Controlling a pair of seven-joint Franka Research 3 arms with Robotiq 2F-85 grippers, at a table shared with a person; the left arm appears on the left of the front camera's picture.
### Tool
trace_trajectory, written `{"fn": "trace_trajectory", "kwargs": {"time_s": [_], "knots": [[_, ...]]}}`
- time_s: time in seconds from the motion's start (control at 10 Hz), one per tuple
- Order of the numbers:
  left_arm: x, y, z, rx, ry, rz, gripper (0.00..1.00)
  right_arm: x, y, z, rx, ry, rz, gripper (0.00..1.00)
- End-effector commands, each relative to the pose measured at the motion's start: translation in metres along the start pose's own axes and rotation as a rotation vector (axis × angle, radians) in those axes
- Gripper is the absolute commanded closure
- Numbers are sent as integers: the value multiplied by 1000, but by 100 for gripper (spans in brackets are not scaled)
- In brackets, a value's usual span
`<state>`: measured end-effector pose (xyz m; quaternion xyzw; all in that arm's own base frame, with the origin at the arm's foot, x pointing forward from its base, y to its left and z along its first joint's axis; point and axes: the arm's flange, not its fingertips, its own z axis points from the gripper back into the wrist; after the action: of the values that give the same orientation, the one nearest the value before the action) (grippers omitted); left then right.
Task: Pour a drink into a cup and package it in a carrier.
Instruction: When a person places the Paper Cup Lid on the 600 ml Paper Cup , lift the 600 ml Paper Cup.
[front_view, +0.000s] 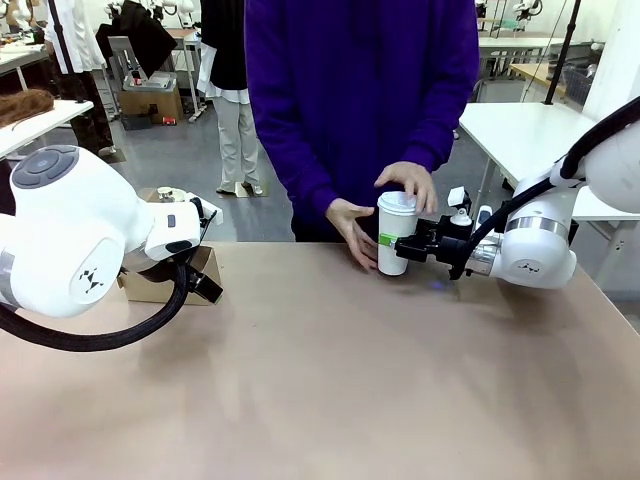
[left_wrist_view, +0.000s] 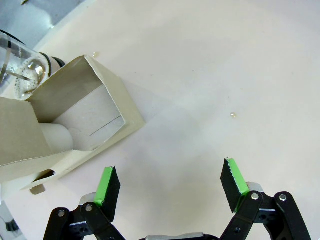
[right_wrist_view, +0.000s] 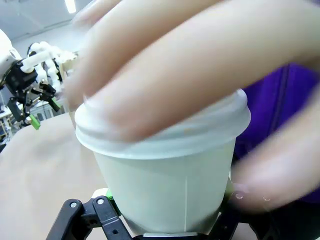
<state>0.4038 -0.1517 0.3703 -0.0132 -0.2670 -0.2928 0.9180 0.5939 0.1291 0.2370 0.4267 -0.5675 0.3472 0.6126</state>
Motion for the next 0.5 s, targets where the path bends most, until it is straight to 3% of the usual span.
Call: {"fn": "trace_trajectory", "kwargs": {"time_s": [0.0,0.4], "knots": [[0,0,0,-1,-1,1,0,6,3,-3,-4,-17,20,20],[0,0,0,-1,-1,1,0,6,3,-3,-4,-17,20,20]]}}
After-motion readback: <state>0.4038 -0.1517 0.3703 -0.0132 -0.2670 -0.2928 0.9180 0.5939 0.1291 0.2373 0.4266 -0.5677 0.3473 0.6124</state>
